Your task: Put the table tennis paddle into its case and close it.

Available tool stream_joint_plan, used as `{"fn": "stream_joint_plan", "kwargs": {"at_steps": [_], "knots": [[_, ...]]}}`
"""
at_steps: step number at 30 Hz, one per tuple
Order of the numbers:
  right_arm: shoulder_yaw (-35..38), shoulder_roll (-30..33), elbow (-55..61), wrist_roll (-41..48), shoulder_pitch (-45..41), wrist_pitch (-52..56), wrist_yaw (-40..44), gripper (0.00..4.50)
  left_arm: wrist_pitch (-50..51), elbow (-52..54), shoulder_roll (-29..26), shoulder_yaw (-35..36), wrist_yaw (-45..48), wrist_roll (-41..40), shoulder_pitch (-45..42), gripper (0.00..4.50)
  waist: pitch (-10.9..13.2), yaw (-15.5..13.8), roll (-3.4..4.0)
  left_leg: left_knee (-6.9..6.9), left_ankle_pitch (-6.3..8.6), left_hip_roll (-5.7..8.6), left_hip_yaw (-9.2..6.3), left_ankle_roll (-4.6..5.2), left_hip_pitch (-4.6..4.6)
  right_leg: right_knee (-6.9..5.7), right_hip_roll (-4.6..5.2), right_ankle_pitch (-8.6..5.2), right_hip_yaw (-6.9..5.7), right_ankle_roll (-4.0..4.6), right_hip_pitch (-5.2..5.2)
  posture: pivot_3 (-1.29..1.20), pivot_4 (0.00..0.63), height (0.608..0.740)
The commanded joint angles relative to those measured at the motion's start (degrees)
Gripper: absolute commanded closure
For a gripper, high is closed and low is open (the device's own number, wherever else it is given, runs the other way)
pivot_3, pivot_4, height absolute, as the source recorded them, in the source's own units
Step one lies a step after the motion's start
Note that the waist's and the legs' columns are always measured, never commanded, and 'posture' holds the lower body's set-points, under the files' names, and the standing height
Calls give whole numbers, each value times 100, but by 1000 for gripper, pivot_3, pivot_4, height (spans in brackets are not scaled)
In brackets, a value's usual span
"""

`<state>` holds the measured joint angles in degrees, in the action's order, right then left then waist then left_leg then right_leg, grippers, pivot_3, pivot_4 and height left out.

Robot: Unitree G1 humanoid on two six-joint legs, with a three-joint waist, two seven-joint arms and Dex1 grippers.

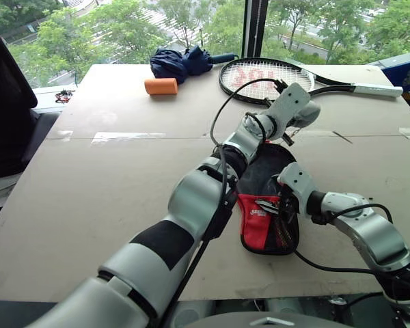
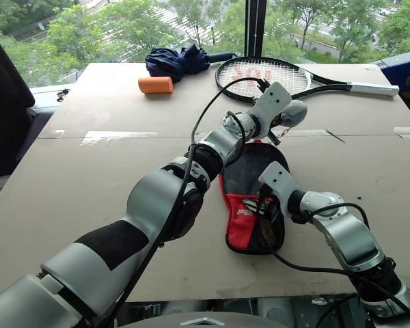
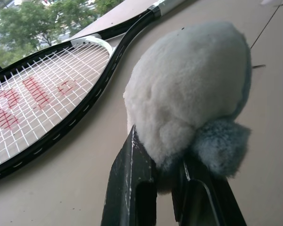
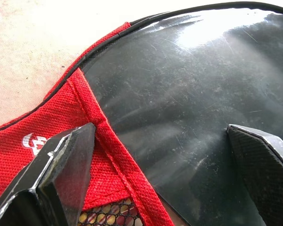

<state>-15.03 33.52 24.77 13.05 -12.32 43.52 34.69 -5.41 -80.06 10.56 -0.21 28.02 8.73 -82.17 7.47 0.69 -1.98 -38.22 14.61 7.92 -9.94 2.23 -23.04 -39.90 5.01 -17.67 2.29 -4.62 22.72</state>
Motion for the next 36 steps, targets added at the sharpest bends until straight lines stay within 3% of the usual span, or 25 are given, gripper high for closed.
{"fn": "stream_joint_plan", "kwargs": {"at_steps": [1, 3, 8, 12, 15, 19, 21, 24, 30, 36], "knots": [[-442, 11, -412, -89, 330, 402, 66, 0, -459, 479, 930, 311, 1846, -696, -76, 4491, -2, 0, 3, 0, 0, 0, 0, 0, 0, 0, 0, 0, -1, 0, 0, 0, 150, 726], [-461, -7, -438, -105, 314, 383, 80, 0, -454, 475, 917, 118, 2483, -613, 49, 4491, -2, -2, 4, 0, 0, 0, 1, 0, 0, 1, 0, 0, -5, 0, 0, 0, 150, 726], [-489, -92, -513, -143, 244, 344, 86, 0, -807, 472, 764, -525, 3063, -136, 340, 4491, -4, 6, 7, 0, 0, 0, 0, 0, 2, 1, 0, 0, -6, 0, -2, 0, 150, 726], [-485, -140, -605, -186, 196, 286, 93, 0, -682, 504, 770, -527, 3508, -307, 447, 4491, -8, 20, 13, 2, 0, -1, 0, 0, 4, 1, -2, 0, 0, 0, -2, 0, 150, 726], [-488, -155, -646, -216, 195, 248, 110, 0, -602, 505, 753, -479, 3335, -355, 412, 4491, -10, 23, 16, 3, 0, -1, -1, 0, 6, -1, -3, 0, 0, 0, -2, 0, 150, 726], [-491, -194, -630, -237, 214, 231, 123, 0, -568, 513, 726, -275, 2765, -510, 291, 2851, -13, 30, 18, 2, 0, -2, 0, 0, 7, -2, -3, 0, 1, 0, -2, 0, 150, 726], [-493, -214, -631, -255, 226, 224, 133, 0, -750, 542, 708, -236, 2408, -521, 270, 1810, -15, 39, 20, 2, 0, -3, 0, 0, 8, -2, -4, 0, 2, 0, -2, 0, 150, 726], [-518, -233, -628, -275, 260, 202, 164, 0, -760, 679, 626, 152, 2751, -1024, 132, 415, -18, 42, 22, 3, 0, -3, 0, 0, 9, -1, -4, 0, 4, 0, -2, 0, 150, 726], [-498, -223, -605, -288, 220, 181, 215, 0, -1238, 981, 264, 398, 3079, -1393, 88, 415, -21, 46, 25, 4, 0, -3, 0, -1, 9, 0, -4, 0, 3, 0, -3, 0, 150, 726], [-292, -251, -482, -177, 292, 227, 172, 0, -1270, 1501, -762, -119, 3550, -979, 1114, 415, -51, 108, 65, 11, 1, -3, 3, -1, 15, 1, -5, 0, 6, 1, -4, 0, 150, 726]]}}
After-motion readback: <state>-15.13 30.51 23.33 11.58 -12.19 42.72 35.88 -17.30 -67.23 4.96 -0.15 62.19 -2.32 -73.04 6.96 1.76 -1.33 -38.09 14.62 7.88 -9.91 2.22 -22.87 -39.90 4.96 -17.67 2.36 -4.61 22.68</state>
